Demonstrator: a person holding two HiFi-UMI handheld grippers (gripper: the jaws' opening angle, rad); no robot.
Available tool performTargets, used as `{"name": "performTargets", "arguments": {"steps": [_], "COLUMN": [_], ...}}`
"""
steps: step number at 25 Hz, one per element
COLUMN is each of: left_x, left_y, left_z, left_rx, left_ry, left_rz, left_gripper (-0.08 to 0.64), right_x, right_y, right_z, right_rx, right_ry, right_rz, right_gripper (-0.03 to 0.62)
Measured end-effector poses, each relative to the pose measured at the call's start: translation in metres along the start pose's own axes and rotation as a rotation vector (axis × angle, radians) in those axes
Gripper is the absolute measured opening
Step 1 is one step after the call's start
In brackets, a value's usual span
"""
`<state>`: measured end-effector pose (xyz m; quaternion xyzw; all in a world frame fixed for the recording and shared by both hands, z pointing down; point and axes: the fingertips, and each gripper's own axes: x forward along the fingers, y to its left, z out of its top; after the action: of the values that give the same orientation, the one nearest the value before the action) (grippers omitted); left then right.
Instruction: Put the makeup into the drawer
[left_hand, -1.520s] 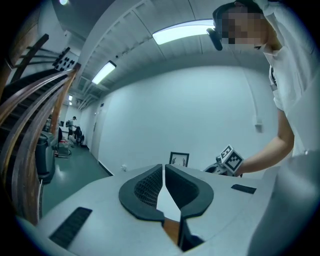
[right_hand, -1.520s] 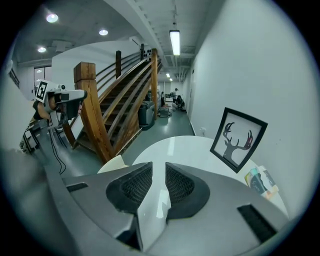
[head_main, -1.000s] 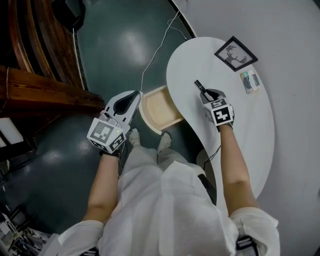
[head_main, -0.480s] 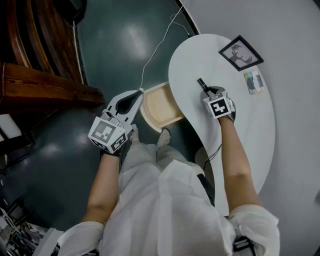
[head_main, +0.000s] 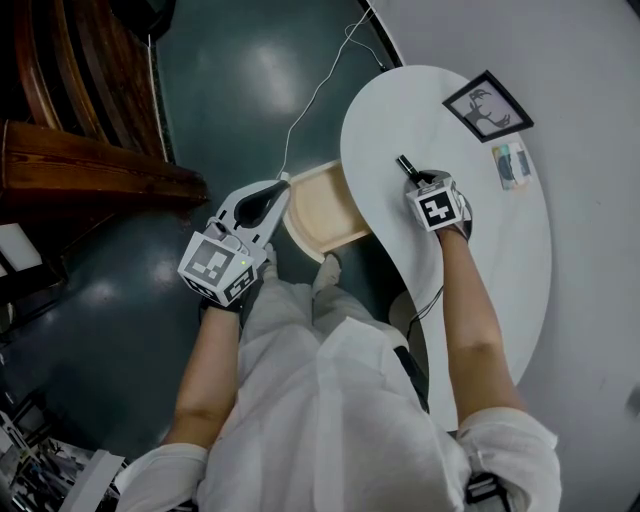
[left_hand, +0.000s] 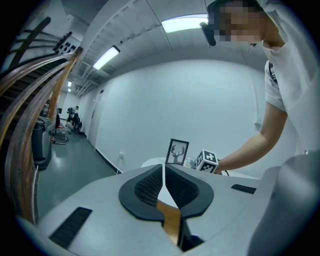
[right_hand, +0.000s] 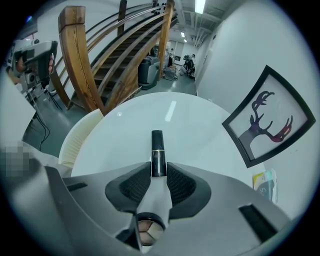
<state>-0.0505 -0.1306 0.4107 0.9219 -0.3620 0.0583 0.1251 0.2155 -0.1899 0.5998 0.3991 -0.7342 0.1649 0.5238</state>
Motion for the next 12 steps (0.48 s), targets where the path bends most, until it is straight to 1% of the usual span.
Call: {"name": "performTargets", "arguments": {"steps": [4,9,12], "left_x": [-0.002,-0.004,-0.006], "left_y": [0.0,-0.001,-0.001], "left_z": [0.0,-0.001,-0.002], "left_rx": [-0.006,-0.008,-0.012], "left_ry": [0.0,-0.003,-0.005], "left_rz": [0.0,0.001,0.005], "left_gripper": [0.029,0.029,0.028], "right_x": [-0.001,-0.001,-0.005], "right_y": [-0.001,0.003,0.006], "right_z": [0.007,-0.004,0.01], "right_rx": [-0.039,-0.011,-0.05], "right_ry": [-0.016,0.029,-0.008], "right_rz": [-0.027,-0.022,-0.027], "right_gripper": [0.087,0.087,0.086]}}
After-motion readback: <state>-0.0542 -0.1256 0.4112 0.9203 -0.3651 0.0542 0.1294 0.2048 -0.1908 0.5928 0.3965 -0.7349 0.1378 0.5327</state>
